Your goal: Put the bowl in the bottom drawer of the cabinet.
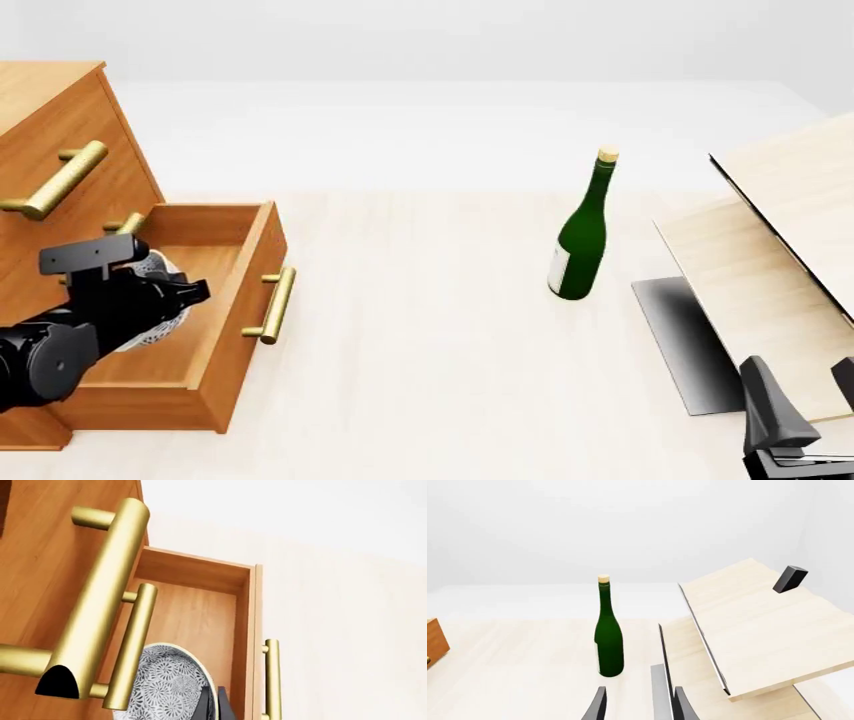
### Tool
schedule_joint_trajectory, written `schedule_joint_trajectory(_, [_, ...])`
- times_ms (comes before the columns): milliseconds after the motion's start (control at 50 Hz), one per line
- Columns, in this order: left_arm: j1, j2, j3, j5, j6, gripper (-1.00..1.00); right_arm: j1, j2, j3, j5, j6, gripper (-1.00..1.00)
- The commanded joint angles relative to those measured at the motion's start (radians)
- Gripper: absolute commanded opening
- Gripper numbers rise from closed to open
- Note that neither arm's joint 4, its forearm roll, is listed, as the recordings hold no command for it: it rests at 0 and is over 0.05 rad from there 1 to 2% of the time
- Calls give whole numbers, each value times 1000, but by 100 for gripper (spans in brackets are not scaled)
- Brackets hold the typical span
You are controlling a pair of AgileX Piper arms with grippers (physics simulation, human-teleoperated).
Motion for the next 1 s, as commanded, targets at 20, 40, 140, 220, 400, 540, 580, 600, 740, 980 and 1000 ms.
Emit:
schedule_joint_trajectory(20, [6, 9, 0, -19, -3, -100, 0, 0, 0, 0, 0, 100])
schedule_joint_trajectory(40, [6, 12, 0, -21, -4, -100, 0, 0, 0, 0, 0, 100])
schedule_joint_trajectory(140, [17, 19, 0, -28, 4, -100, 0, 0, 0, 0, 0, 100])
schedule_joint_trajectory(220, [27, 28, 0, -39, 13, -100, 0, 0, 0, 0, 0, 100])
schedule_joint_trajectory(400, [15, 70, -6, -63, 4, -100, 0, 0, 0, 0, 0, 100])
schedule_joint_trajectory(540, [16, 84, -22, -62, 8, -100, 0, 0, 0, 0, 0, 100])
schedule_joint_trajectory(580, [15, 97, -26, -68, 8, -100, 0, 0, 0, 0, 0, 100])
schedule_joint_trajectory(600, [11, 102, -28, -69, 5, -100, 0, 0, 0, 0, 0, 100])
schedule_joint_trajectory(740, [11, 118, -39, -74, 11, -100, 0, 0, 0, 0, 0, 100])
schedule_joint_trajectory(980, [18, 133, -45, -73, 10, -100, 0, 0, 0, 0, 0, 100])
schedule_joint_trajectory(1000, [21, 137, -43, -77, 9, -100, 0, 0, 0, 0, 0, 100])
